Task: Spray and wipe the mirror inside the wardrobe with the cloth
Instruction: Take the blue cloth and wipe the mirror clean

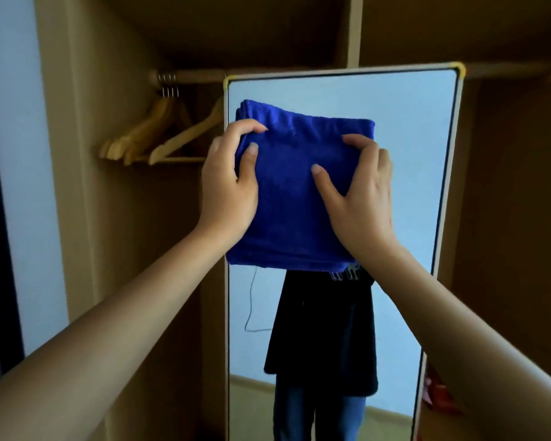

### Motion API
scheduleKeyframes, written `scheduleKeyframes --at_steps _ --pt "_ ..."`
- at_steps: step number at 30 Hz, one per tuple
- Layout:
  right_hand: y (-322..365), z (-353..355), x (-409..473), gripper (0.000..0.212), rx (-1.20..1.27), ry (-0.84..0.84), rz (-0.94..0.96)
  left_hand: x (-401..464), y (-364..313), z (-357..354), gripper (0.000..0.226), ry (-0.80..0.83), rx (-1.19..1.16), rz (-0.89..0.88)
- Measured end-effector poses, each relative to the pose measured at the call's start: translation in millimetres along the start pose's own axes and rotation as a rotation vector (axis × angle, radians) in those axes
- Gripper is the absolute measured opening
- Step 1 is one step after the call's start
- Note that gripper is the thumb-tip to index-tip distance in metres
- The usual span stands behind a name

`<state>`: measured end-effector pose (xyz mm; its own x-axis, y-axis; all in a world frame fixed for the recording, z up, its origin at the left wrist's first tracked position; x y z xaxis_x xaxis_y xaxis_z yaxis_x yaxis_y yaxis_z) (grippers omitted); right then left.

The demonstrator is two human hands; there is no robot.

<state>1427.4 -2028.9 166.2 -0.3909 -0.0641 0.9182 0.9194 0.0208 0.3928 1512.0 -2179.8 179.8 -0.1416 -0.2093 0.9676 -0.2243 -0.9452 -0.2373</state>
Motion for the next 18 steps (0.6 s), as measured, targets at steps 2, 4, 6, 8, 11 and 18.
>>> scheduleKeyframes --at_steps 2,4,6,8,11,18 --pt "3.4 -9.1 28.1 0.054 -0.110 -0.028 0.072 30.6 5.3 -4.0 0.027 0.012 0.043 -0.013" --pt "6.9 -16.9 57.1 0.056 -0.237 -0.047 0.131 60.6 8.6 -7.6 0.030 -0.003 0.084 -0.035" --pt "10.1 -24.6 87.2 0.061 -0.370 -0.039 0.162 88.6 12.7 -11.4 0.031 -0.021 0.128 -0.071" --pt "13.4 -31.8 116.3 0.064 -0.500 -0.017 0.182 114.1 18.4 -15.8 0.033 -0.016 0.174 -0.096" --pt "17.1 -42.6 148.2 0.065 -0.661 0.032 0.213 140.5 30.9 -24.9 0.036 0.003 0.326 -0.094" --pt "8.0 -52.0 169.2 0.057 -0.820 0.048 0.275 158.7 55.9 -44.8 0.037 0.105 0.343 -0.054"
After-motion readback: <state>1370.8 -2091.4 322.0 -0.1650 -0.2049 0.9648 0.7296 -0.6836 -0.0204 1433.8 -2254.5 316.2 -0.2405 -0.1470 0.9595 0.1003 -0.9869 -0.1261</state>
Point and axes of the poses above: each hand's wrist, its own x-axis towards the middle knuckle, its own z-axis out of the back of the hand, y = z × x, the point moved 3 cm from there along x, towards the middle knuckle, and after that the axes turned 14 degrees about x, right-handed, at the moved point
